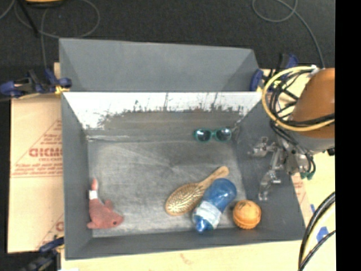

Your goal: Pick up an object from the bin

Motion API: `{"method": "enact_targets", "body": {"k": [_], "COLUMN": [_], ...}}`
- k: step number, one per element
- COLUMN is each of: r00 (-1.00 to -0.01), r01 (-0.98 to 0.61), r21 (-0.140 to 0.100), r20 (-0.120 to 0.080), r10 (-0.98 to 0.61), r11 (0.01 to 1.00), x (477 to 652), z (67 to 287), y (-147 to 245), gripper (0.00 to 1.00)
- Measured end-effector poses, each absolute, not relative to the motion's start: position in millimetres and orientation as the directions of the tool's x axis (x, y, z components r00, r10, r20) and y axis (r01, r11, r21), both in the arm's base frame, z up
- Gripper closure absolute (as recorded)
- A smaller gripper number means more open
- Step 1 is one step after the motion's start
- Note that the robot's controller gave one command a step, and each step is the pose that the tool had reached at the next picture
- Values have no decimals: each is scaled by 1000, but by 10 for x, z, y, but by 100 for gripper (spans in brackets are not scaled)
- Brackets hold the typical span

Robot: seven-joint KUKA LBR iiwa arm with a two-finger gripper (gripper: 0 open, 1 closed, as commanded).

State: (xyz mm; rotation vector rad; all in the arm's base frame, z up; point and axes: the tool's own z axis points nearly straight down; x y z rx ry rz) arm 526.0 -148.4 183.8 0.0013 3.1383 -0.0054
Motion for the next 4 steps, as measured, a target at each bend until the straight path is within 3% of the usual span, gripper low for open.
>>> {"method": "enact_targets", "body": {"k": [1,2,3,4], "r00": [-995,-988,-989,-989], "r01": [98,154,-146,-145], "r21": [-2,-1,-8,-10], "r20": [-12,6,16,4], "r10": [98,154,-145,-145], "r11": [995,988,989,989], "x": [5263,5112,5585,5597], "z": [1558,1253,920,897], "y": [-1339,-1157,-475,-475], "gripper": [0,0,100,0]}}
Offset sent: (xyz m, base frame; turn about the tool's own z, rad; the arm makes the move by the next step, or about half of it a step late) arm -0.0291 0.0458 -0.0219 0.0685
